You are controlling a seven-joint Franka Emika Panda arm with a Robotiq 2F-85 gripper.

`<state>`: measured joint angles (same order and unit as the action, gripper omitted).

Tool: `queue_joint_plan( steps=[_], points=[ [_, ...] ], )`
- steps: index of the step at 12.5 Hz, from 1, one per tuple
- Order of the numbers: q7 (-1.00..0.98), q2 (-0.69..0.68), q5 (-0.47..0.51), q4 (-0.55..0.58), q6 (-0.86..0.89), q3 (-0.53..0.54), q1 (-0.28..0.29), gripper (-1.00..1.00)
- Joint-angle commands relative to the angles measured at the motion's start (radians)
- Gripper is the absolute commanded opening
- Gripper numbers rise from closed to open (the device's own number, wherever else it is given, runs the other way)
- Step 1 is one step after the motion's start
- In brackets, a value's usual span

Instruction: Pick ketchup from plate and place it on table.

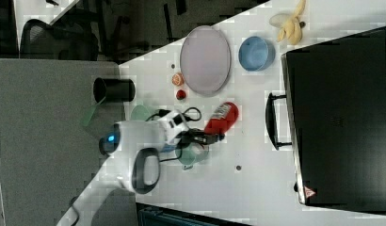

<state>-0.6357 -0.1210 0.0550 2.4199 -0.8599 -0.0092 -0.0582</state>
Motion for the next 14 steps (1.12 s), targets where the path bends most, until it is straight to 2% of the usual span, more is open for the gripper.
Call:
queue_joint_plan(
  steps=[1, 2, 5, 6, 10, 14],
  points=[
    [-0.019, -0.06, 0.003, -0.007, -0.084, 0.004, 0.0, 0.2],
    [-0.019, -0.095, 0.003, -0.006, -0.112, 0.004, -0.001, 0.25],
    [-0.019, -0.128, 0.003, -0.007, -0.167, 0.004, 0.0, 0.88],
    [-0.017, -0.104, 0.004, -0.012, -0.157, 0.004, 0.0, 1.0],
    [0.147, 0.085, 0.009, -0.097, 0.036, 0.009, 0.002, 1.0],
    [0.412, 0.257, 0.009, -0.285, 0.413, 0.019, 0.004, 1.0]
  ],
)
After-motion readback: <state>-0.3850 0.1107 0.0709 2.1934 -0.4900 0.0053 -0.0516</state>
